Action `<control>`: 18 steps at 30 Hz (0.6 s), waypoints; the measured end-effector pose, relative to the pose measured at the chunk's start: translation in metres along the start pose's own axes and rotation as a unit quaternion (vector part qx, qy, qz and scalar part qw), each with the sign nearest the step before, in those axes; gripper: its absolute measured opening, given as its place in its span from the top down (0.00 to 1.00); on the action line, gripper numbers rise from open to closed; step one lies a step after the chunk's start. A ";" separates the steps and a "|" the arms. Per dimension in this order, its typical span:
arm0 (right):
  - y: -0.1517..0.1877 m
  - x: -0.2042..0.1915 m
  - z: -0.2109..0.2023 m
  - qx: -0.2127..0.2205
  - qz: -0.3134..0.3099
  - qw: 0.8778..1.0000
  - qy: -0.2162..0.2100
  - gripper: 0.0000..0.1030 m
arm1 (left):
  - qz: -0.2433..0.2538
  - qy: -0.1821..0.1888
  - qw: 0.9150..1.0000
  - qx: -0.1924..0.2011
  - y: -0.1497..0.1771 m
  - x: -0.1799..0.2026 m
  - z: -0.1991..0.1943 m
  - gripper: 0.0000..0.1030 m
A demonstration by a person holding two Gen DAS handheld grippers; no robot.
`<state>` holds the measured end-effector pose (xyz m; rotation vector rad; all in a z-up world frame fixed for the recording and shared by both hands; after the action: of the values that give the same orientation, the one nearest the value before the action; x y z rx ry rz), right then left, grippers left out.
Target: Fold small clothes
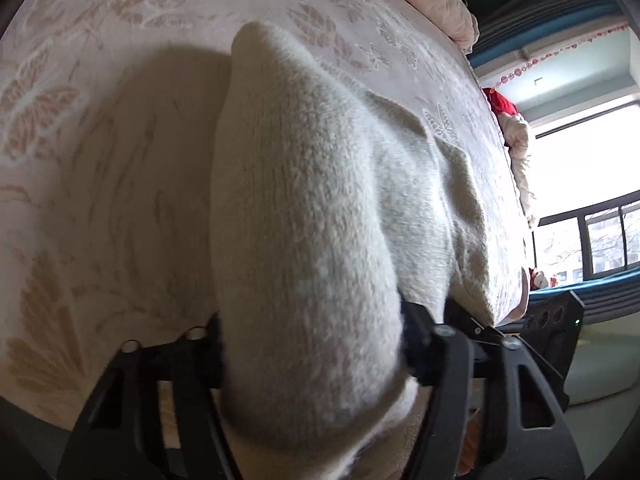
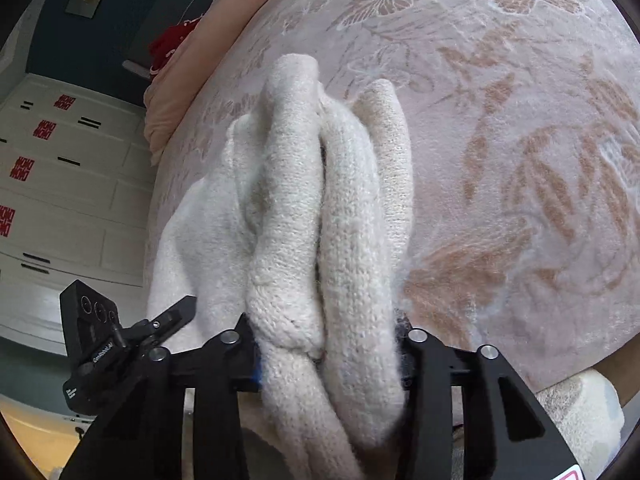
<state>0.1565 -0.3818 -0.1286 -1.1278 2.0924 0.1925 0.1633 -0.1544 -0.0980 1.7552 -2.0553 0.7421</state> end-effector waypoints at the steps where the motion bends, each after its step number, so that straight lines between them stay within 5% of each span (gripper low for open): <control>1: 0.000 -0.010 -0.010 0.009 -0.007 1.000 -0.006 0.67 | 0.009 -0.003 1.000 0.005 0.001 0.009 -0.009 0.53; 5: 0.003 -0.065 -0.059 0.046 -0.052 0.997 -0.019 0.68 | 0.064 0.014 0.997 0.030 0.006 0.053 -0.053 0.55; 10: 0.011 -0.135 -0.154 0.129 -0.122 0.984 -0.019 0.68 | 0.163 0.037 0.982 0.093 0.017 0.126 -0.136 0.55; 15: 0.021 -0.214 -0.265 0.245 -0.194 0.948 -0.060 0.67 | 0.233 0.099 0.950 0.184 0.024 0.190 -0.248 0.54; 18: 0.032 -0.273 -0.326 0.311 -0.259 0.910 -0.087 0.67 | 0.279 0.132 0.918 0.247 0.027 0.225 -0.324 0.53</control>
<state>0.0499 -0.3275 0.2807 -1.1531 1.4583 -0.5726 0.0708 -0.1432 0.2860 1.1513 -2.3185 1.6908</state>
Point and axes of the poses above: each gripper's, at about its wrist camera, not at the fingertips, and z roughly the way its jaws point, x to its right, y to its underside, the point moved 8 cm from there along z, roughly the way its jaws point, and after that the axes turned 4 degrees about -x, right-handed, at the moved point
